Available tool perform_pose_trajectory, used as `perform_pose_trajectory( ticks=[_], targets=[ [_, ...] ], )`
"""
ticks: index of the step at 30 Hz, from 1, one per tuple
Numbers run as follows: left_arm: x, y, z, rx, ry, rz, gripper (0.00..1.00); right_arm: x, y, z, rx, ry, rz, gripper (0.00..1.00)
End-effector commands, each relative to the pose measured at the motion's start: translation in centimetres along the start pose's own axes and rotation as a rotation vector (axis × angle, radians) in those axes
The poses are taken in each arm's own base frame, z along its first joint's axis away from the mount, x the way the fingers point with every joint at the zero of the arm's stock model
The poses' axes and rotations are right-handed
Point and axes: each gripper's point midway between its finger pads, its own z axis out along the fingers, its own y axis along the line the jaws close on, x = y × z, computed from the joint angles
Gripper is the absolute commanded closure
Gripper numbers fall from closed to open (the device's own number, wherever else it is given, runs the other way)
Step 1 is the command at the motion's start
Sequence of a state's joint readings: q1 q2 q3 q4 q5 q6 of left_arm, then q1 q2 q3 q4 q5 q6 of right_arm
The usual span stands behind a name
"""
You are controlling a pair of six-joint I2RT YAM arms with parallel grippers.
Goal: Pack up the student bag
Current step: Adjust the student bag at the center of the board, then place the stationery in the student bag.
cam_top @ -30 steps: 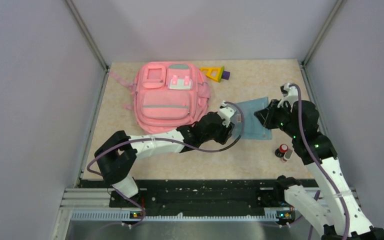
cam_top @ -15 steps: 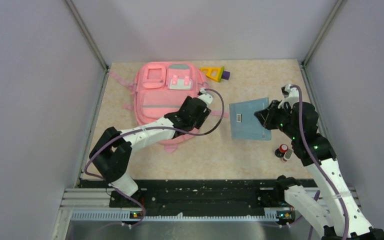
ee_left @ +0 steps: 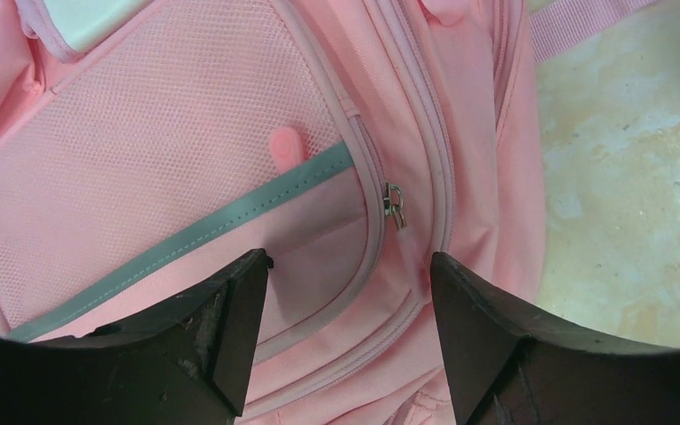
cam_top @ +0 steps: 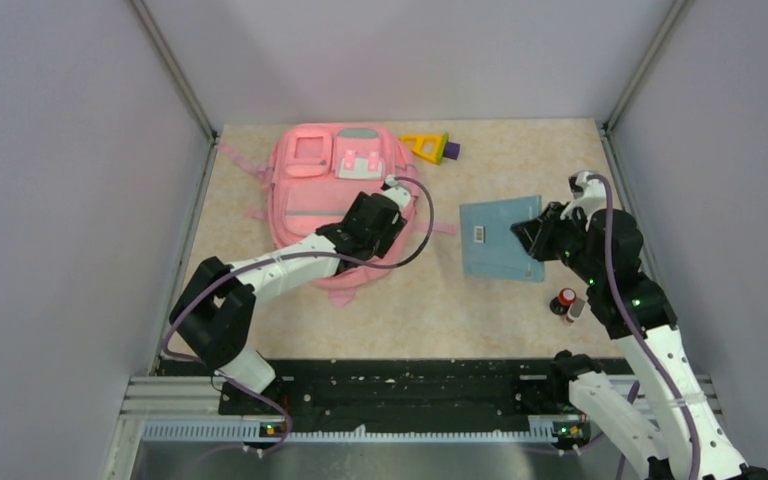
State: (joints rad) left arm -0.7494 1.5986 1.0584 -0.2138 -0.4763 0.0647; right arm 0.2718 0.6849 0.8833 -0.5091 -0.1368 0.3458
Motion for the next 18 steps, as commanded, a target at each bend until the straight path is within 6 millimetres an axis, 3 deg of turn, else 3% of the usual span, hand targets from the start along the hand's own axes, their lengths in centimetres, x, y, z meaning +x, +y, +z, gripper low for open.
perform_pose_trajectory(
  ticks=[1, 12, 16, 18],
  targets=[
    [0.0, -0.7, -1.1, 0.072, -0.018, -0.030, 0.28, -3.7, 1.7, -0.5, -0.061, -0.131, 0.015, 1.00],
    [0.0, 0.0, -1.3, 0.039, -0.033, -0.027, 0.27, -3.7, 2.4, -0.3, -0.096, -0.128, 0.046, 1.00],
    [1.0, 1.4, -0.8, -0.049, 0.007, 0.017, 0.27, -4.0, 3.0, -0.3, -0.125, -0.139, 0.055, 1.00],
    [1.2, 3.3, -0.7, -0.166, 0.021, 0.033, 0.27, -4.2, 3.0, -0.4, -0.126, -0.144, 0.056, 1.00]
  ],
)
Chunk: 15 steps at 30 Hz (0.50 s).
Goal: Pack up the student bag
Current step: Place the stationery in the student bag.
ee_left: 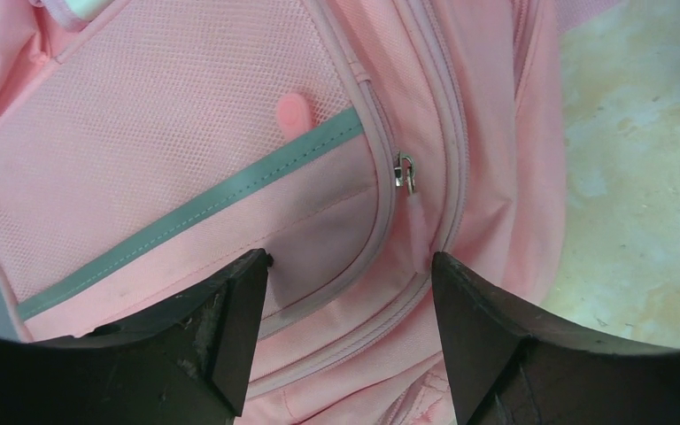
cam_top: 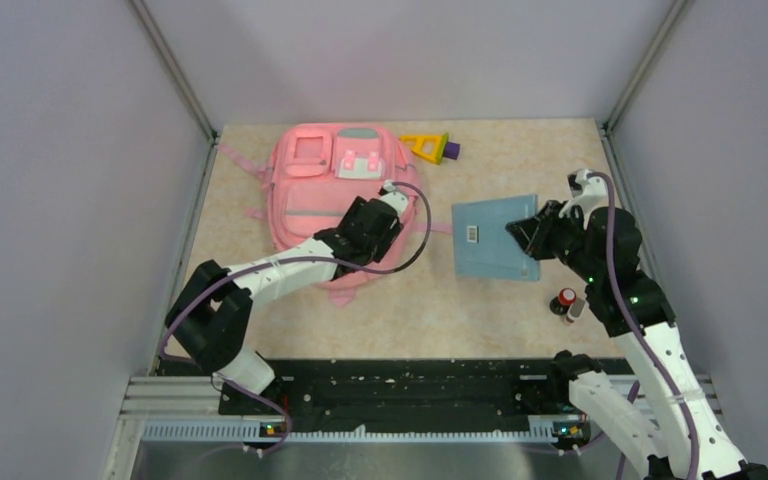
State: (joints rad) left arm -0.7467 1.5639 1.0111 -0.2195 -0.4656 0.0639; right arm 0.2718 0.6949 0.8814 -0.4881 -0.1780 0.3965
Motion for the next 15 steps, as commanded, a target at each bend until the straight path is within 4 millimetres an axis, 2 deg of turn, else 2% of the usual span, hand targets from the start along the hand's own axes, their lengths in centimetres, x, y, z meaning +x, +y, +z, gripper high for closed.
perform_pose_trajectory(
  ticks=[1, 4, 8, 13, 15],
  targets=[
    [-0.3, 4.1, -0.4, -0.231, 0.007, 0.028, 0.28, -4.2, 2.4, -0.6, -0.088, -0.151, 0.004, 1.00],
    [-1.5, 5.9, -1.5, -0.333, -0.042, 0.013, 0.28, -4.2, 2.4, -0.6, -0.094, -0.155, 0.005, 1.00],
    [-2.9, 6.6, -2.5, -0.341, -0.124, -0.006, 0.28, -4.0, 2.4, -0.5, -0.094, -0.150, 0.008, 1.00],
    [-2.5, 6.6, -2.0, -0.350, -0.113, 0.018, 0.30, -3.7, 2.3, -0.5, -0.094, -0.145, 0.013, 1.00],
    [-2.8, 6.8, -1.8, -0.369, -0.115, 0.030, 0.36, -3.7, 2.3, -0.5, -0.092, -0.145, 0.014, 1.00]
  ],
)
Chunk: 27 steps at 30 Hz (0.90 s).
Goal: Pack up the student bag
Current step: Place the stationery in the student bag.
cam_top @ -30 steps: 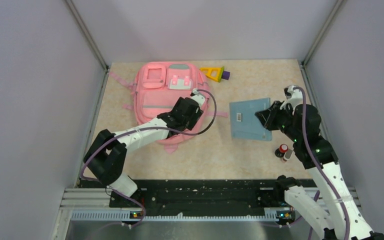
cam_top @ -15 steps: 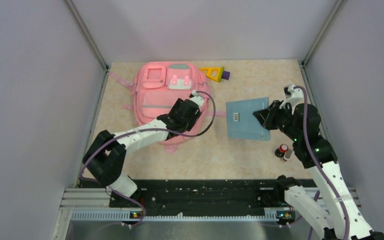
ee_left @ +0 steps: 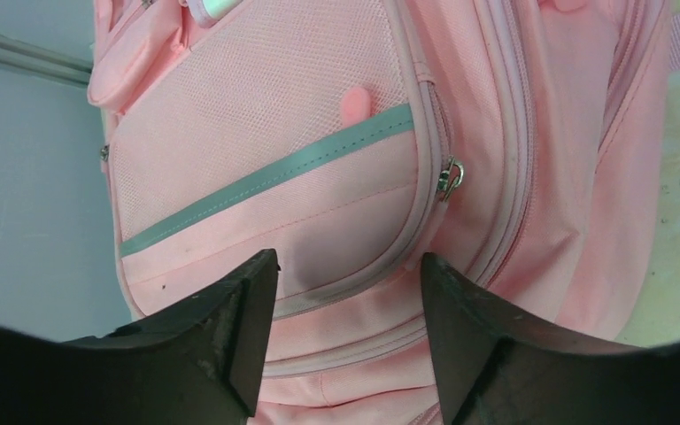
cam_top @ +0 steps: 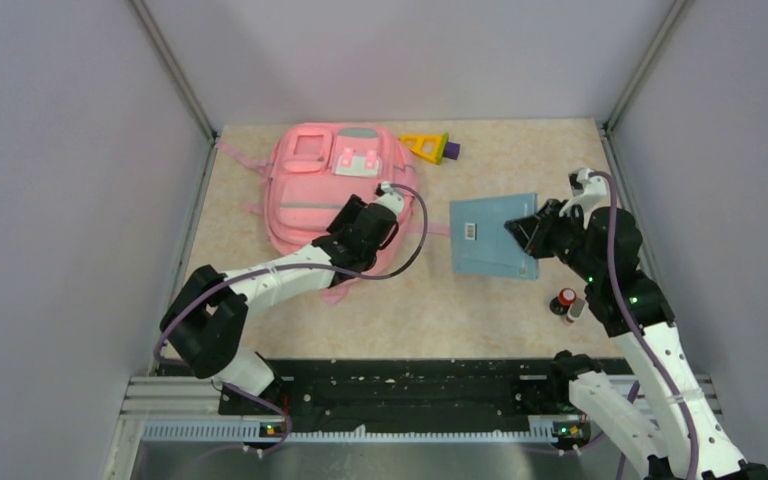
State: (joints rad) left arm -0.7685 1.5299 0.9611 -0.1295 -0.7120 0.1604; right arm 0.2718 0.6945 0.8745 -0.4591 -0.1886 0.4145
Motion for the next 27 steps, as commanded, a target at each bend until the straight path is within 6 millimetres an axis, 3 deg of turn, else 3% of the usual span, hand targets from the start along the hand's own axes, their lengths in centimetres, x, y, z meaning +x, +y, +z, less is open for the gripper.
perform_pose_trajectory(
  ticks=[1, 5, 9, 11, 14, 22, 27],
  targets=[
    [-2.4, 3.2, 0.2, -0.142, -0.072, -0.035, 0.43, -3.3, 1.9, -0.6, -0.075, -0.128, 0.000, 1.00],
    [-4.8, 3.8, 0.3, -0.141, -0.130, -0.048, 0.75, -3.2, 1.9, -0.5, -0.079, -0.135, 0.016, 1.00],
    [-7.5, 4.4, -0.1, -0.129, -0.201, -0.068, 0.87, -2.4, 2.5, 0.5, -0.134, -0.144, 0.094, 1.00],
    [-8.6, 4.7, -0.4, -0.122, -0.234, -0.076, 0.99, -1.7, 2.5, 1.3, -0.154, -0.133, 0.154, 1.00],
    [-10.3, 4.6, -0.7, -0.074, -0.284, -0.083, 1.00, -0.1, 2.7, 2.7, -0.204, -0.110, 0.256, 1.00],
    [-14.0, 3.7, -1.3, 0.047, -0.361, -0.103, 1.00, 1.7, 3.2, 4.9, -0.276, -0.072, 0.559, 1.00],
    [-15.9, 3.2, -0.7, 0.066, -0.381, -0.084, 1.00, 2.2, 3.8, 6.5, -0.302, -0.021, 0.657, 1.00]
  ],
)
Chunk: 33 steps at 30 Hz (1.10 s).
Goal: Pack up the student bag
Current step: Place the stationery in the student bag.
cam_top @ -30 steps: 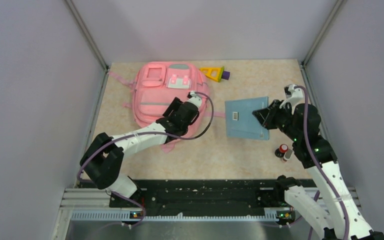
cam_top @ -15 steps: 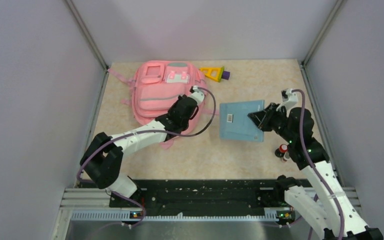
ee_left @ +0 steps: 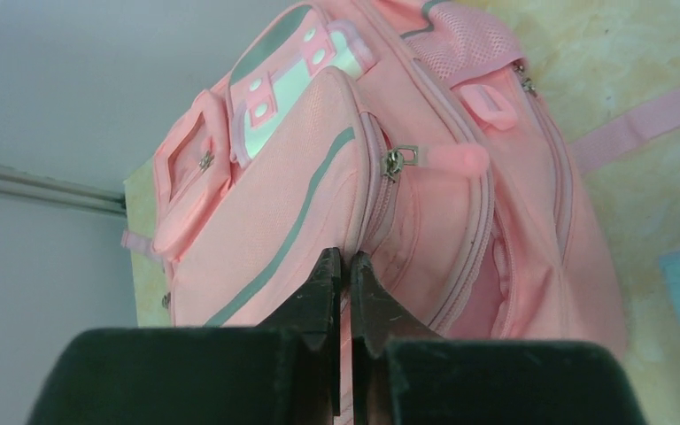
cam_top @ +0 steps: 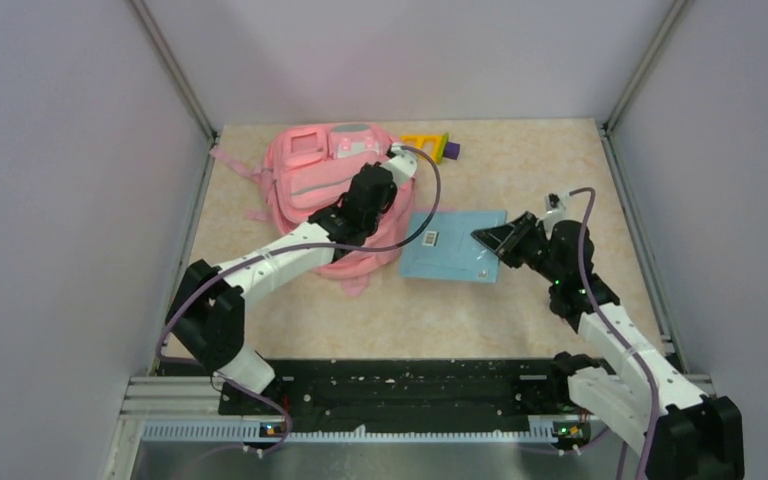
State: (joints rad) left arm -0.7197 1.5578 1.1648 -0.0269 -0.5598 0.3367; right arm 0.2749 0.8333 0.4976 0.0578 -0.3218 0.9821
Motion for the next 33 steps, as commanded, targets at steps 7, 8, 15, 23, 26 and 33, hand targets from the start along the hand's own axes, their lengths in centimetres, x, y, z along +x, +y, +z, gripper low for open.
perform_pose_trajectory(
  ticks=[7, 8, 15, 23, 26, 33],
  targets=[
    [-7.0, 0.6, 1.1, 0.024, -0.172, -0.072, 1.00, -1.8, 8.1, 1.9, -0.280, -0.029, 0.119, 1.00],
    [-7.1, 0.6, 1.2, 0.027, -0.175, -0.074, 1.00, -1.8, 8.2, 2.1, -0.286, -0.028, 0.126, 1.00],
    [-7.8, 0.6, 1.5, 0.035, -0.192, -0.080, 1.00, -2.7, 7.0, 5.5, -0.238, -0.057, 0.131, 1.00],
    [-7.6, 0.4, 1.4, 0.044, -0.199, -0.075, 1.00, -4.4, 8.3, 9.4, -0.313, -0.075, 0.150, 1.00],
    [-7.5, 0.3, 1.2, 0.051, -0.206, -0.073, 1.00, -5.4, 8.9, 10.6, -0.320, -0.101, 0.144, 1.00],
    [-6.2, -0.3, 0.5, 0.094, -0.200, -0.061, 0.54, -7.5, 12.1, 12.5, -0.402, -0.115, 0.133, 1.00]
  ],
)
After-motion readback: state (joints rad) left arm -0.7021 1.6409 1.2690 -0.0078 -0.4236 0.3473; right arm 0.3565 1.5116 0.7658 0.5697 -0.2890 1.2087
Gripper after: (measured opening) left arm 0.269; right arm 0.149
